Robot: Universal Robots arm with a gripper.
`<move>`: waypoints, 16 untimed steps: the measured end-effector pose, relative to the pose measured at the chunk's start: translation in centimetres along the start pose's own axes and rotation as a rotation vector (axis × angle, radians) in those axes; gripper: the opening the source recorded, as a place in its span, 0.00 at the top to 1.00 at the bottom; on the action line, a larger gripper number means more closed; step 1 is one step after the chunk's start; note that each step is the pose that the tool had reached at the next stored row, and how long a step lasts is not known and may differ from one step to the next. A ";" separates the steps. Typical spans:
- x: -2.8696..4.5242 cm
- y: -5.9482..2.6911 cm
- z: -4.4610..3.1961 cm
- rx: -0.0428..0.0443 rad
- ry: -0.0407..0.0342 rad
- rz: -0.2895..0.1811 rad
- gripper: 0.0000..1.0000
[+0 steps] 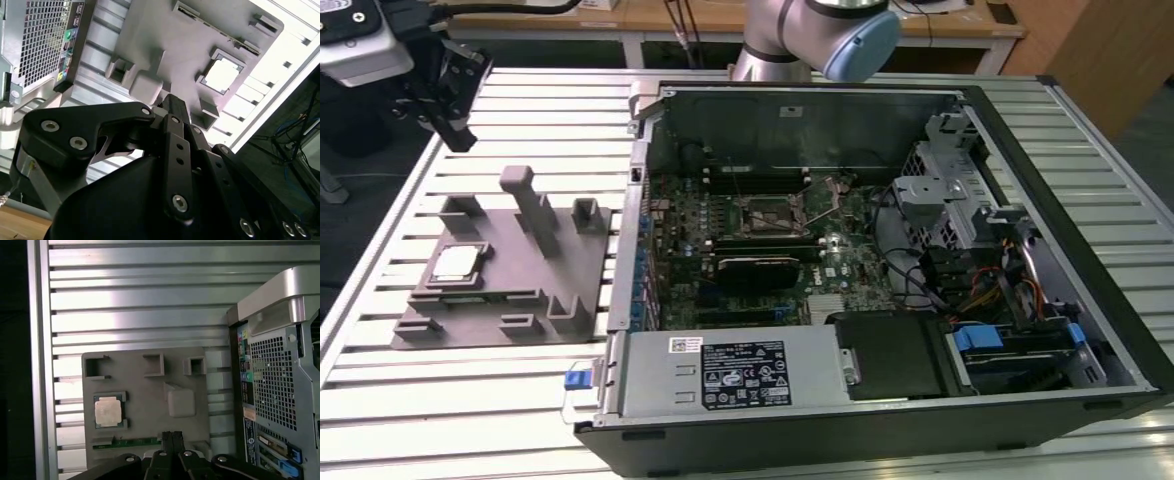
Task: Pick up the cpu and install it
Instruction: 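Reach for the cpu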
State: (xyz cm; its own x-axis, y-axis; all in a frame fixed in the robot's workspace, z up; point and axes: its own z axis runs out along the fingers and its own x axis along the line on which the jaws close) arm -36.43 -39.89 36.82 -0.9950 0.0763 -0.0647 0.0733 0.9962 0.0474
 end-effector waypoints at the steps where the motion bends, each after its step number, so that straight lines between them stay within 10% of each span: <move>1: 0.16 -0.02 0.16 -0.0001 -0.0001 0.000 0.89; 16: 2.13 -0.24 2.50 -0.0001 -0.0001 0.000 0.89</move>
State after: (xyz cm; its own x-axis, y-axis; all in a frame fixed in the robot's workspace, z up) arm -38.40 -39.86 34.18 -0.9950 0.0762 -0.0648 0.0732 0.9962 0.0475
